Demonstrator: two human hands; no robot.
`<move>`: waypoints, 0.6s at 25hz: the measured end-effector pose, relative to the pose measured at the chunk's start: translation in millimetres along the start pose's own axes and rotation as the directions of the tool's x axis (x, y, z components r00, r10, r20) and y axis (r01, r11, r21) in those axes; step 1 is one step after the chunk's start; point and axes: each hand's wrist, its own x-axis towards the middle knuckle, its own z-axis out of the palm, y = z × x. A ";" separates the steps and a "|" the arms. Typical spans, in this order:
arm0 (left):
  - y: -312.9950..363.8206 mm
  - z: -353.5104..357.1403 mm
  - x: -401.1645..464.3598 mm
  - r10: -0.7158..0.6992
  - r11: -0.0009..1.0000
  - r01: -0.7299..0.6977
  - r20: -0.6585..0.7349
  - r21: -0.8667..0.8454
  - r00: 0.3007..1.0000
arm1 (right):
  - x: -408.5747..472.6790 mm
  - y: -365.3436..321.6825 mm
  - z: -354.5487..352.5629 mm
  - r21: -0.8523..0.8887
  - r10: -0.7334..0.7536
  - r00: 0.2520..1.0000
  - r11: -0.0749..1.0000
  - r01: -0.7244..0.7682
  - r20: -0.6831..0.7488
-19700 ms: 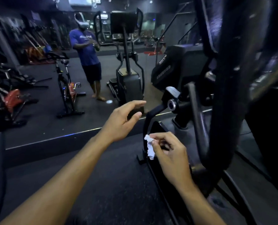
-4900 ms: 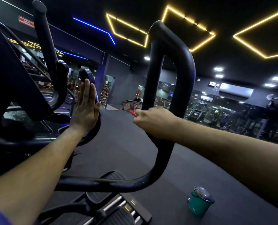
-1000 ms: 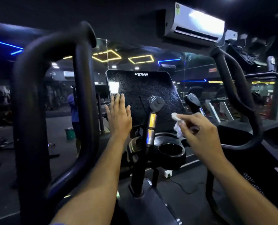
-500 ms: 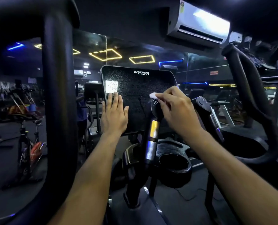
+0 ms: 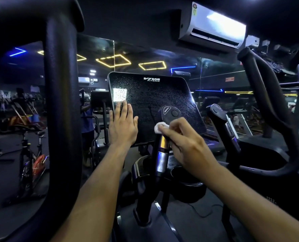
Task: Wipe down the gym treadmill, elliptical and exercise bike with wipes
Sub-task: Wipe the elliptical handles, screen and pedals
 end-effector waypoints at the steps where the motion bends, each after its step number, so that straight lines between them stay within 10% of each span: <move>1: -0.1 0.6 -0.3 -0.003 1.000 0.003 -0.002 -0.003 1.000 | 9.8 6.9 -0.2 -0.023 0.001 1.000 1.000 -0.001 -0.019; 7: 0.3 -1.6 -1.3 -0.004 1.000 0.004 0.008 0.003 1.000 | 53.6 52.6 -1.3 -0.030 0.301 0.946 0.952 -0.306 -0.117; 15: 1.5 -3.3 -2.9 -0.002 1.000 0.001 0.017 0.022 1.000 | -58.2 -37.7 28.8 0.151 0.011 1.000 0.988 -0.008 -0.024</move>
